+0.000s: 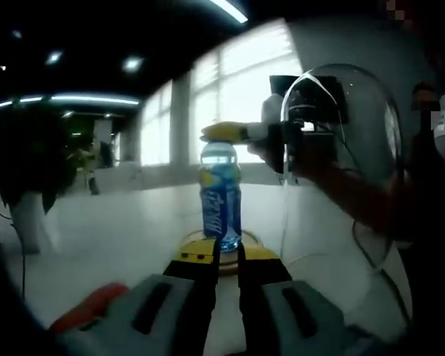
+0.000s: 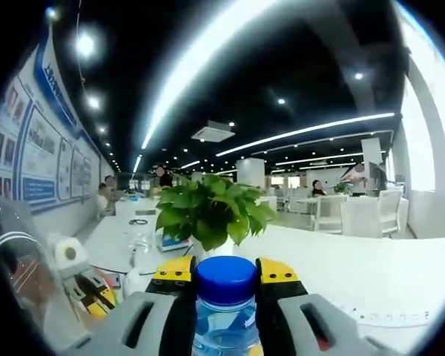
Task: Open the cover put in the Mizone put the cover back on
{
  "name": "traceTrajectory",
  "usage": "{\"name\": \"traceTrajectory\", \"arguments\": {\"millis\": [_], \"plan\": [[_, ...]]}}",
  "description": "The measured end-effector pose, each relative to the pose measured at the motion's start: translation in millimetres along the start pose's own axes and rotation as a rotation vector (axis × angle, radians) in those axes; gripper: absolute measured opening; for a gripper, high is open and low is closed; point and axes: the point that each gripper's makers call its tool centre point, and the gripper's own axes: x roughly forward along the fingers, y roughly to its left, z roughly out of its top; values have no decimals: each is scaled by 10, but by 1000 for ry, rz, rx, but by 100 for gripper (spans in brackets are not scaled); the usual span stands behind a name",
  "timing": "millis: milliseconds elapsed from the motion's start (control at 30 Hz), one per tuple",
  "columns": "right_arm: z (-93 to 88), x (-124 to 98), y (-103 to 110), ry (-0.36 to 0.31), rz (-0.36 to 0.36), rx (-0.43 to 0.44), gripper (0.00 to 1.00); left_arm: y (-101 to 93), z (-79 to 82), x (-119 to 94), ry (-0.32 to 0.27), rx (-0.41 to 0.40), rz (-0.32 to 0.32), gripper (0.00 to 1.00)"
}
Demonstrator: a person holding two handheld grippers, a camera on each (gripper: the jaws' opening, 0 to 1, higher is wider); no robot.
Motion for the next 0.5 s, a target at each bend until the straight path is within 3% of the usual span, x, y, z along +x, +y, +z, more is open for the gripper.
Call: {"name": "traceTrajectory", "arguments": {"millis": [233, 367, 500], "plan": [[3, -4, -3, -9, 1, -5, 23, 27, 49, -6, -26, -5, 14, 1], [3, -12, 11, -16, 8, -15, 23, 85, 195, -30, -106, -117, 27, 0], [4, -22, 2, -21, 22, -10, 23, 110, 200, -45, -101, -120, 32, 0]]}}
